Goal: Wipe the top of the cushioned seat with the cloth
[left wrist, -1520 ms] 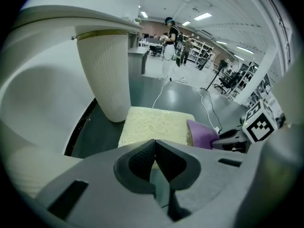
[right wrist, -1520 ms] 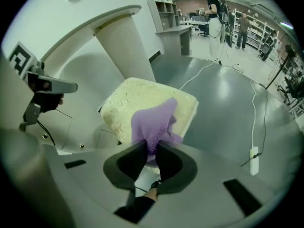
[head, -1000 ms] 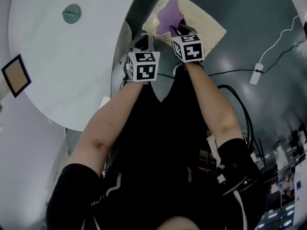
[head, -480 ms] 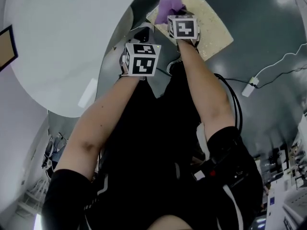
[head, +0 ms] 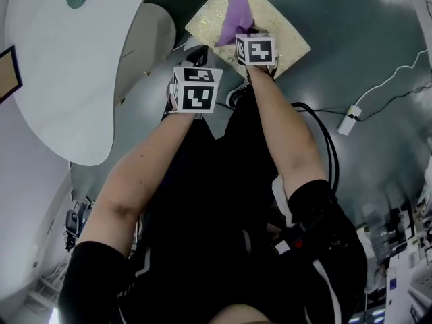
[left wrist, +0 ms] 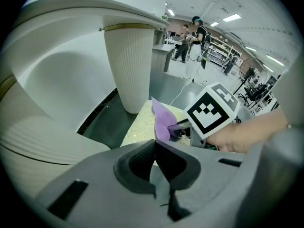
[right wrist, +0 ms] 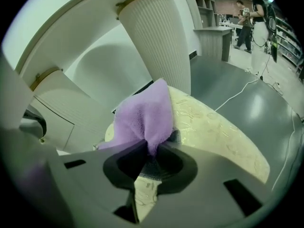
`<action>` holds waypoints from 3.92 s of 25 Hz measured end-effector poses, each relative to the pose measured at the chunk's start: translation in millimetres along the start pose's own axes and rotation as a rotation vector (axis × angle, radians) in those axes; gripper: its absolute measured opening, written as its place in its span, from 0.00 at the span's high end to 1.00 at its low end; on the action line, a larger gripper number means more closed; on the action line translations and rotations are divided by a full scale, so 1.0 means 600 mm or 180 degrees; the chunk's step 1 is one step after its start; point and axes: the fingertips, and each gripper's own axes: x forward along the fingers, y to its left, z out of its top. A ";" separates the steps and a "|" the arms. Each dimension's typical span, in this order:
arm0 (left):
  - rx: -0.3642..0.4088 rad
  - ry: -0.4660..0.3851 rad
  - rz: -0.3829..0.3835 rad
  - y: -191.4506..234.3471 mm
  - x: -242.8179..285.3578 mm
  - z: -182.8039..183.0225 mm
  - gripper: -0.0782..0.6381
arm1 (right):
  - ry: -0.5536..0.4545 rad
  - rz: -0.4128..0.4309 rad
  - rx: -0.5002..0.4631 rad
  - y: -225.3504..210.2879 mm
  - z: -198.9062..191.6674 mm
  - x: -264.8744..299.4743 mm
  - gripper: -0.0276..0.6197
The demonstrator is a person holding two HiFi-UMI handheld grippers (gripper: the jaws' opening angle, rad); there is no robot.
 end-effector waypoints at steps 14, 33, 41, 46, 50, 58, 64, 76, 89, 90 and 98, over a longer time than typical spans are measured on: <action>0.0353 0.0139 -0.0297 -0.133 -0.011 -0.021 0.89 | 0.0134 -0.0363 0.0419 -0.144 -0.155 -0.122 0.86; 0.0689 -0.0200 -0.0684 -0.112 -0.075 0.108 0.88 | -0.0302 -0.0310 0.0459 -0.072 -0.033 -0.208 0.87; 0.0558 -0.0288 -0.0711 -0.031 -0.081 0.110 0.89 | -0.0401 0.0075 0.0160 0.051 0.119 -0.067 0.88; 0.0439 -0.0265 -0.0645 0.019 -0.057 0.088 0.88 | -0.0418 0.0154 0.0138 0.077 0.167 0.015 0.88; 0.0357 -0.0162 -0.0577 0.046 -0.046 0.076 0.89 | -0.0364 0.0123 0.0099 0.074 0.180 0.059 0.87; 0.0471 -0.0086 -0.0553 0.021 -0.036 0.080 0.89 | -0.0182 0.0045 0.0286 0.025 0.148 0.059 0.88; 0.0671 -0.0053 -0.0627 -0.033 -0.032 0.090 0.88 | -0.0191 -0.0015 0.0659 -0.036 0.092 0.018 0.88; 0.1003 0.0081 -0.0706 -0.170 -0.042 0.070 0.88 | -0.0271 -0.0080 0.1060 -0.143 -0.025 -0.075 0.88; 0.1197 0.0074 -0.0674 -0.240 -0.072 0.066 0.88 | -0.0283 -0.0153 0.1418 -0.229 -0.107 -0.144 0.88; 0.1219 0.0072 -0.0668 -0.243 -0.077 0.067 0.89 | -0.0268 -0.0186 0.1438 -0.233 -0.113 -0.149 0.88; 0.1179 -0.0013 -0.0805 -0.279 -0.099 0.072 0.88 | -0.0280 -0.0436 0.1638 -0.302 -0.172 -0.203 0.89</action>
